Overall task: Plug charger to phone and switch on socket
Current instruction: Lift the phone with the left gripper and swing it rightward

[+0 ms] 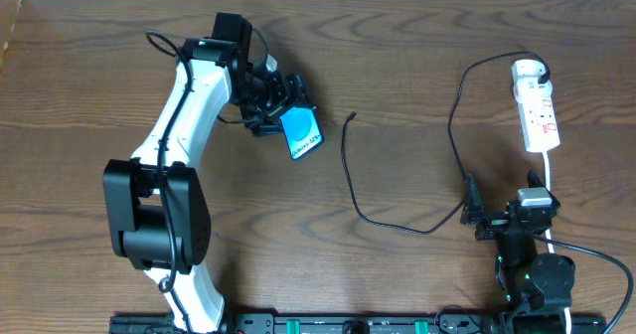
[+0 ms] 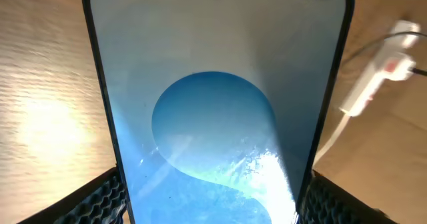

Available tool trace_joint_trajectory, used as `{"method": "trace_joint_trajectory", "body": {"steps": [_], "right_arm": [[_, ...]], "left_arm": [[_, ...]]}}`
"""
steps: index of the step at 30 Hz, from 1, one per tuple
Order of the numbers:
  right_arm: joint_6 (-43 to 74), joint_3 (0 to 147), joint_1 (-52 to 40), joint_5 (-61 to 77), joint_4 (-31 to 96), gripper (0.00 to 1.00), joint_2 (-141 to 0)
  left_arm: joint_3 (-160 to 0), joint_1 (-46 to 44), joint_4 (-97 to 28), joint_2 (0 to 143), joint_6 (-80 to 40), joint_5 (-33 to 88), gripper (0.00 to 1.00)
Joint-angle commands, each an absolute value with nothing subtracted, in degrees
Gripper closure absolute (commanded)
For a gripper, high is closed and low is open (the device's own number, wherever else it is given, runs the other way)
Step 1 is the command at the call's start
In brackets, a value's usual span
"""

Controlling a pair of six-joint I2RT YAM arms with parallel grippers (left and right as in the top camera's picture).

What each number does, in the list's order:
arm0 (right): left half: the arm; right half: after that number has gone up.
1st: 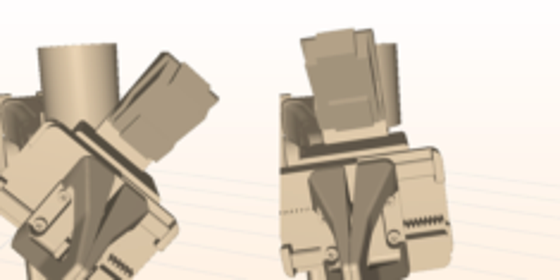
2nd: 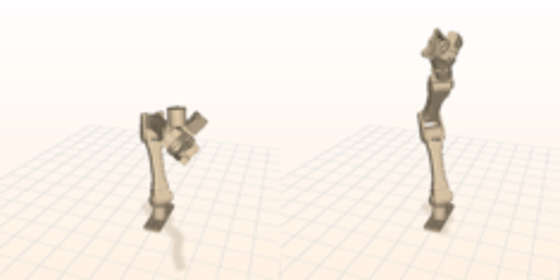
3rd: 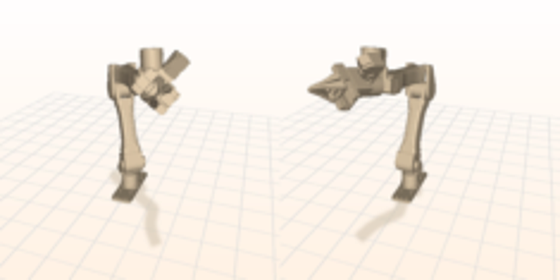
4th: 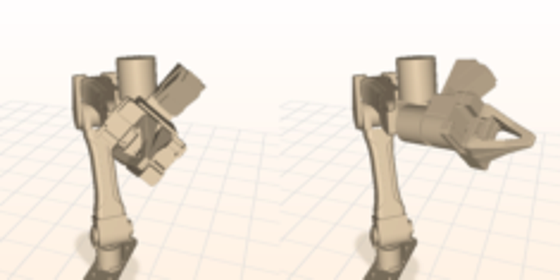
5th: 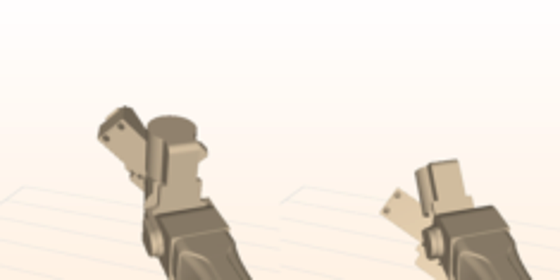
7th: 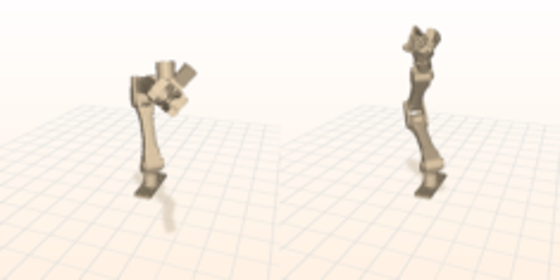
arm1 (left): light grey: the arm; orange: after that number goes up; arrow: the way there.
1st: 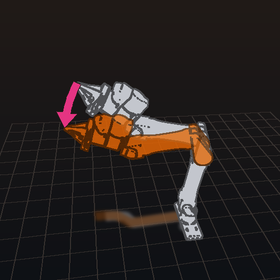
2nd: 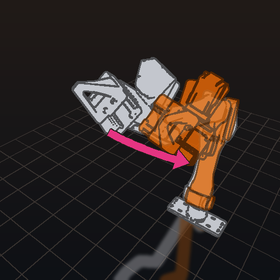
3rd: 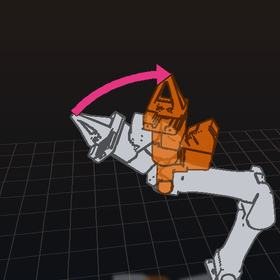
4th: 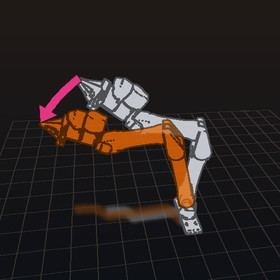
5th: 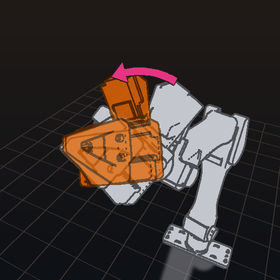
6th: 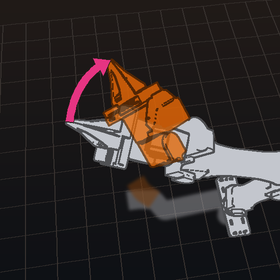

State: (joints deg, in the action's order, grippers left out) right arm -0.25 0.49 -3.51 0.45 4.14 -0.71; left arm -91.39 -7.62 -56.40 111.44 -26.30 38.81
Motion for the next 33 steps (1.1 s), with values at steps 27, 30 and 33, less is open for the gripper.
{"method": "trace_joint_trajectory", "body": {"steps": [27,30,33], "right_arm": [[0.6,0.3,-3.8,0.8,4.3,0.01,-0.4],[0.6,0.3,-3.8,0.8,4.3,0.01,-0.4],[0.6,0.3,-3.8,0.8,4.3,0.01,-0.4]], "left_arm": [[-93.0,-7.4,-56.3,109.2,-57.1,68.7,0.33],[-93.0,-7.4,-56.3,109.2,-60.8,69.1,0.33],[-93.0,-7.4,-56.3,109.2,-63.0,69.2,0.33]]}}
